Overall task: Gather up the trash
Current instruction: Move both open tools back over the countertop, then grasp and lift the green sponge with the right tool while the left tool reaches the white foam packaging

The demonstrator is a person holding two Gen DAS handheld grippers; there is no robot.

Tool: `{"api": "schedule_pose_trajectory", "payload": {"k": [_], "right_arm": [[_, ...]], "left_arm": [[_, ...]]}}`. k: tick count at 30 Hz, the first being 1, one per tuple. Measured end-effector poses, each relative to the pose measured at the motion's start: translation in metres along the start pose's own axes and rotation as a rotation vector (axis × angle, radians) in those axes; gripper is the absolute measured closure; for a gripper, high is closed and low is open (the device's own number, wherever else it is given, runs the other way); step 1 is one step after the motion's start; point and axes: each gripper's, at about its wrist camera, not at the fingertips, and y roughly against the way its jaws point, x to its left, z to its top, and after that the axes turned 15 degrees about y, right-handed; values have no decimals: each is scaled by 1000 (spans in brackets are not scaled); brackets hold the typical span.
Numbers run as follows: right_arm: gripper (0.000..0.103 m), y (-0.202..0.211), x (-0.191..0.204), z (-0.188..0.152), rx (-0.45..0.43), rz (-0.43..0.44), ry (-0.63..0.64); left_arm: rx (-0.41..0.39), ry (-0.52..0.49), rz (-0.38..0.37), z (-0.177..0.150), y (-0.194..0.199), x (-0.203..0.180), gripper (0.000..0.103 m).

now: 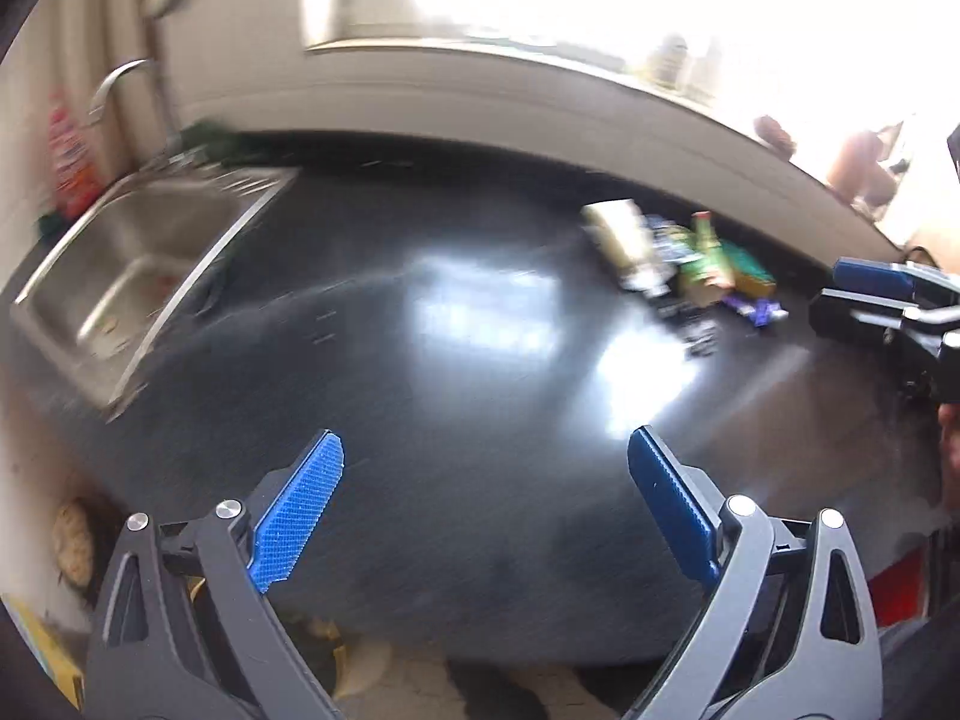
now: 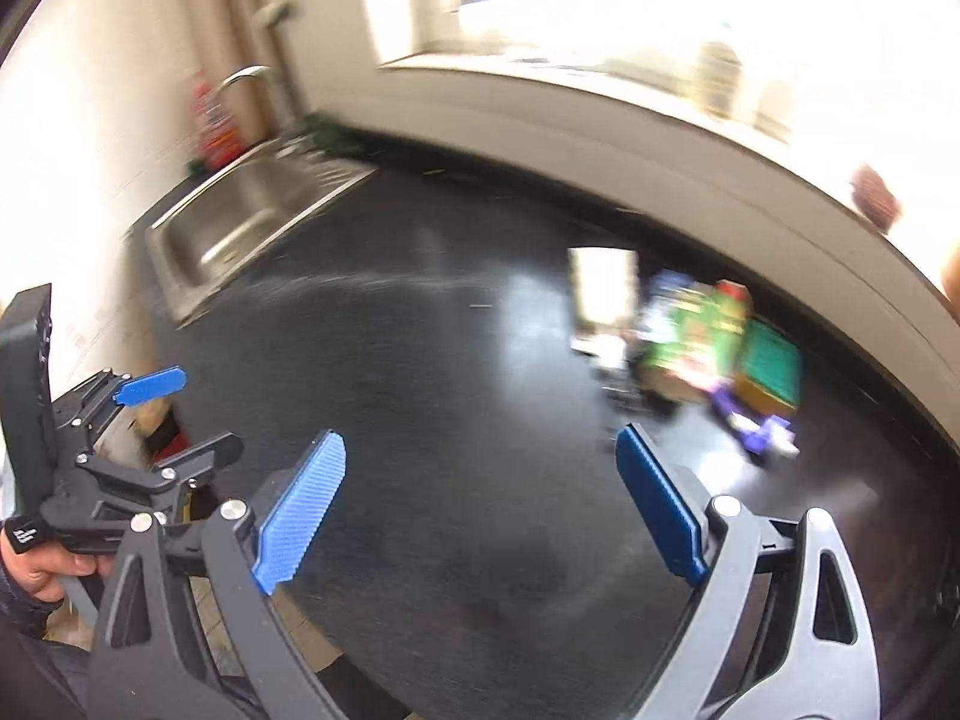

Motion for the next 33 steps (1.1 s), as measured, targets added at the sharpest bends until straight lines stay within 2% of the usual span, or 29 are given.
{"api": "schedule_pose_trajectory", "payload": {"k": [5,8,11,15,21,27,33], "right_arm": [[14,32,-82,-48,-10,-111,-182],[14,42,-117,-67,-17,-140,-253],[14,44,-135,-75,-24,-159,-282],[14,35,-151,-78,-20,-154,-302],[14,-12,-180,-61,37,-123,-319],[14,-83,-215,-41,130,-117,-323],[14,-149,-243,-30,218,-102,-355]], "left_arm": [[50,-71,-66,12,-28,-83,10],[62,-132,-63,10,-40,-120,10],[69,-159,-48,17,-53,-139,10],[75,-142,-17,36,-78,-148,10],[90,-87,72,75,-138,-160,10],[135,-6,122,106,-205,-156,10],[153,-37,163,119,-253,-155,10]]}}
